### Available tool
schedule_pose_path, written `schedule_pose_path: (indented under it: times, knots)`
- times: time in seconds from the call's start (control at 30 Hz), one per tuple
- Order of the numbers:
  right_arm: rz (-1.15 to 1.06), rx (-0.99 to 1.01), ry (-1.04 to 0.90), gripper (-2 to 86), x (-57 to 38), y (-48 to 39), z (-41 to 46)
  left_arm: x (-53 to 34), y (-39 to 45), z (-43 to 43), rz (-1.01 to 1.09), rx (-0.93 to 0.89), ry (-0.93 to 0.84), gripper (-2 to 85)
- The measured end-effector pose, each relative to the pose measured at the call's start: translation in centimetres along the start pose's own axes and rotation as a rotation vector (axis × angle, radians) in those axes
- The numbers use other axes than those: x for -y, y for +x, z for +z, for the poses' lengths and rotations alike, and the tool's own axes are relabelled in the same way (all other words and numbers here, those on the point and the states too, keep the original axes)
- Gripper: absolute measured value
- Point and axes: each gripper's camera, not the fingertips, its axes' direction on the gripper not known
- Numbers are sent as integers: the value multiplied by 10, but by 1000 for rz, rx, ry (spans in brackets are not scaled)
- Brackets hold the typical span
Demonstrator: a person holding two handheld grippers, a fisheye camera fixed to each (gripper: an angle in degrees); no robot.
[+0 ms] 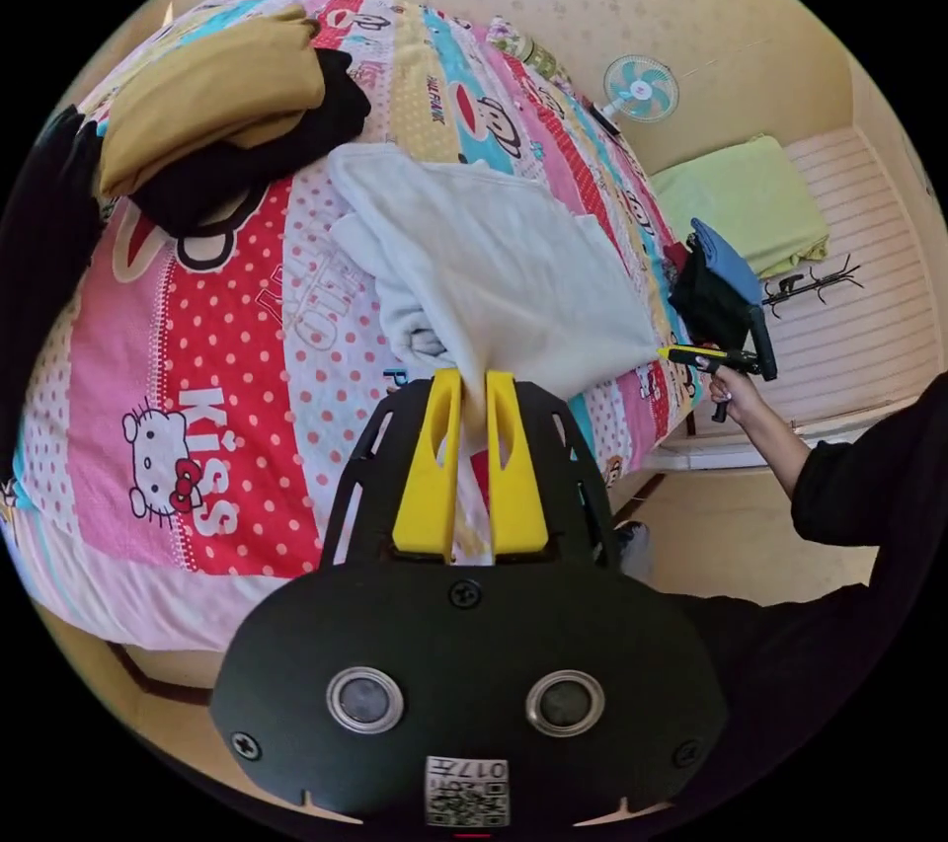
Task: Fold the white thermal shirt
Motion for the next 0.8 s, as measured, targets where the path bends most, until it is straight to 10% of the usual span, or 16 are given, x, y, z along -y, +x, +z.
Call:
schedule_pose_path:
  times: [0.17,0.37,0.6,0.8]
  knots:
    - [300,110,101,89,8,13,-41,1,-55,-8,-151,-114,2,103]
    - [142,195,449,116,77,-14,-113,57,-92,-28,-122,-124,141,128]
    - [-24,7,171,81,194,-80,-63,136,-96,28,-96,-69,6,108]
    - [134,-65,327,38,136,-83,-119,132,-29,-23,123,69,86,58]
